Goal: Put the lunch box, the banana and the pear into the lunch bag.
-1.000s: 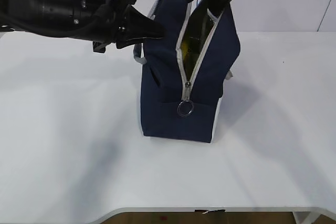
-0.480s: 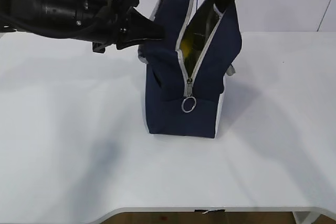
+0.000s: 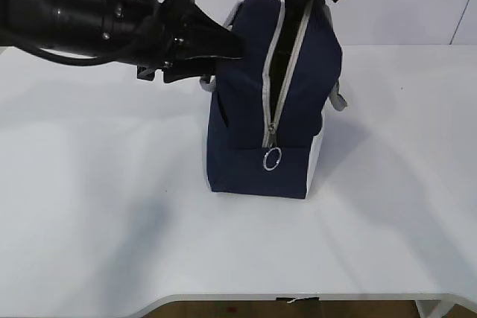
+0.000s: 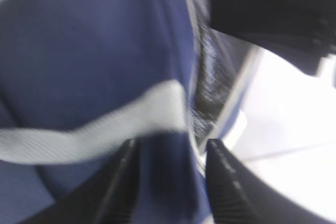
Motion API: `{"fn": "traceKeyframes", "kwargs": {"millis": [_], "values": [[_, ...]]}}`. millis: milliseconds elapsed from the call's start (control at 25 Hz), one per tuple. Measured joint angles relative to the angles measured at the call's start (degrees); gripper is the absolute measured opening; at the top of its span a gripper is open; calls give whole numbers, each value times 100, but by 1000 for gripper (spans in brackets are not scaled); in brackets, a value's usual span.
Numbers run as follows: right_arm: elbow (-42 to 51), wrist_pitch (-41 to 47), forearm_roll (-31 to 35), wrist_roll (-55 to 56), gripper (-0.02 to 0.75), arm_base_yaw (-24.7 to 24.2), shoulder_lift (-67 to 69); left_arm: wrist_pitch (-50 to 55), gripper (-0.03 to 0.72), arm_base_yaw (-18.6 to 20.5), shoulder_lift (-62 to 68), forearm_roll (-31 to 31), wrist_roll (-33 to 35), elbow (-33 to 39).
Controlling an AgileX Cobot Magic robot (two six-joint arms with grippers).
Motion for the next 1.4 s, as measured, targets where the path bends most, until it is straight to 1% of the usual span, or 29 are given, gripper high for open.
{"fn": "traceKeyframes", "kwargs": {"millis": [160,240,480,560,600,680,800,960,1080,1160,1240,1320,1400], "values": [[0,0,33,0,545,0,-115,477,369,235,0,236,0,-240],[0,0,99,3,546,0,-241,670,370,369,0,462,-49,-389],[0,0,168,3,540,0,-639,1257,370,671,0,1480,-708,-885],[0,0,191,3,529,0,-769,1603,358,755,0,1740,-947,-1114],[0,0,203,12,522,0,-835,1703,339,788,0,1924,-1084,-1264],[0,0,355,12,510,0,-978,1820,285,802,0,2416,-1451,-1588],[0,0,733,12,498,0,-1211,1903,240,802,-11,3496,-2028,-1965],[180,0,1373,12,479,0,-1558,1949,231,802,-214,4679,-2775,-2121],[521,0,1817,-110,459,0,-1797,2028,230,754,-443,6031,-3382,-2146],[802,0,1888,-157,450,0,-1961,2053,230,703,-566,6714,-3758,-2146],[1142,0,1888,-171,445,0,-2104,2062,229,679,-672,7016,-3941,-2146],[1500,0,1863,-184,440,0,-2273,2067,229,679,-759,7052,-4021,-2146],[1957,-22,1863,-184,433,0,-2467,2076,229,679,-811,6955,-4076,-2146]]}}
